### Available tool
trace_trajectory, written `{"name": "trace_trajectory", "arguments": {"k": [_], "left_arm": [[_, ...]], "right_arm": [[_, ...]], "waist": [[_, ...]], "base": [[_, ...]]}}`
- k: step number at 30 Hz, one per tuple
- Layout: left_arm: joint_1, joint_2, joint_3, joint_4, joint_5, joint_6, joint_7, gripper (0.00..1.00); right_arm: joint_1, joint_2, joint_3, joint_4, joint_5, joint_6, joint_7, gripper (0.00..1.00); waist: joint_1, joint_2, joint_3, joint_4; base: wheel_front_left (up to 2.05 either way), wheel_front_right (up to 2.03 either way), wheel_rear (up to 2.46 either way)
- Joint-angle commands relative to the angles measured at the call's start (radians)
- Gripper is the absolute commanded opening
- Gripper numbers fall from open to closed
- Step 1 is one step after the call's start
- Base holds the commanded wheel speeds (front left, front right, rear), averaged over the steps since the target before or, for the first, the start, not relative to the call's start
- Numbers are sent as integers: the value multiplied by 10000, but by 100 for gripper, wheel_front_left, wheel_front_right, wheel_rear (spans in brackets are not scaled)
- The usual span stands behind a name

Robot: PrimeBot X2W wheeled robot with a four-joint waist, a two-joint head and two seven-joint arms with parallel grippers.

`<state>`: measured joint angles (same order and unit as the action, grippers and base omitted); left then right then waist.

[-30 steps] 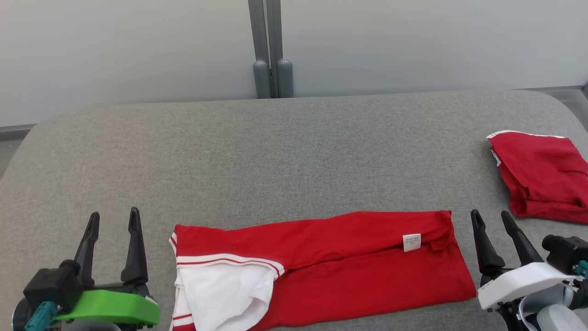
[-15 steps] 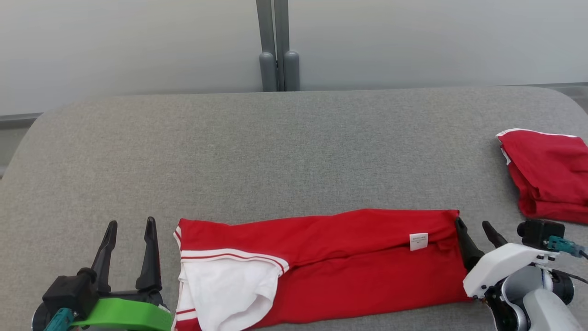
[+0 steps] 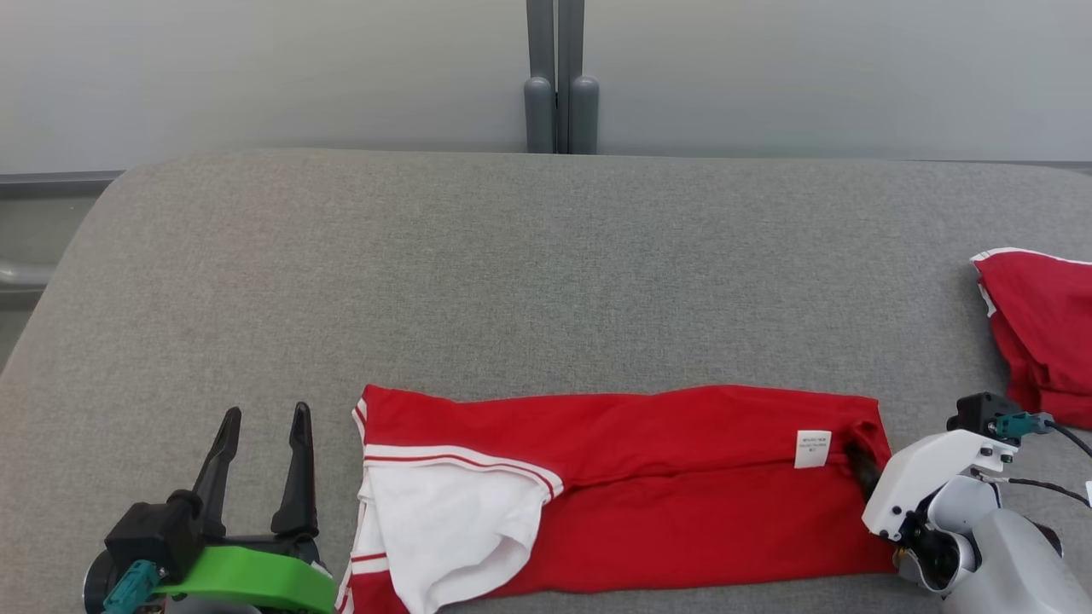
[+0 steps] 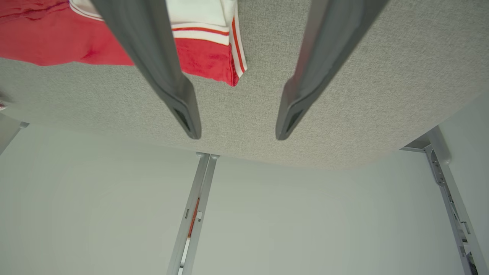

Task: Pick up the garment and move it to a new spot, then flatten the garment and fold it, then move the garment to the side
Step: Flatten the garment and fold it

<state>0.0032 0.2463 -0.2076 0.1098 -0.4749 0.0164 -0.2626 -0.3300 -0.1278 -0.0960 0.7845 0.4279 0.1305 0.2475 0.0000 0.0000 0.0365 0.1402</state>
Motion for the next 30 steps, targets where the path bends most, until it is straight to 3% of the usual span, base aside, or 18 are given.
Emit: {"name": "trace_trajectory", "arguments": {"k": [1, 2, 3, 4, 10, 20, 30], "left_arm": [[-181, -32, 35, 53, 140, -69, -26, 100], [-182, -34, 45, 75, 160, -70, -26, 100], [-185, -41, 53, 95, 177, -87, -26, 100], [-187, -43, 56, 120, 194, -108, -28, 100], [-64, -19, 128, 220, 207, -90, -26, 100], [242, -51, 251, 210, 190, -13, -26, 100], [264, -44, 234, 339, 160, -40, -23, 100]], "right_arm": [[109, 274, 150, 276, 142, 5, 321, 94], [95, 334, 247, 287, 188, 6, 424, 38], [93, 367, 305, 258, 286, 6, 463, 15], [95, 385, 355, 211, 353, 6, 461, 0], [-24, 166, 344, -235, 618, 5, -220, 0], [-245, -973, 459, -1026, 347, -4, -29, 0], [579, -233, 1284, -4660, 1952, 3, 1190, 0]], "waist": [[0, 0, -2, 62], [0, 0, -7, 84], [0, 0, -13, 101], [0, 0, -29, 119], [0, 0, -199, 3], [0, 0, -505, -433], [0, 0, -705, -209]], "base": [[0, 0, 0], [0, 0, 0], [0, 0, 0], [0, 0, 0], [0, 0, 0], [0, 0, 0], [0, 0, 0]]}}
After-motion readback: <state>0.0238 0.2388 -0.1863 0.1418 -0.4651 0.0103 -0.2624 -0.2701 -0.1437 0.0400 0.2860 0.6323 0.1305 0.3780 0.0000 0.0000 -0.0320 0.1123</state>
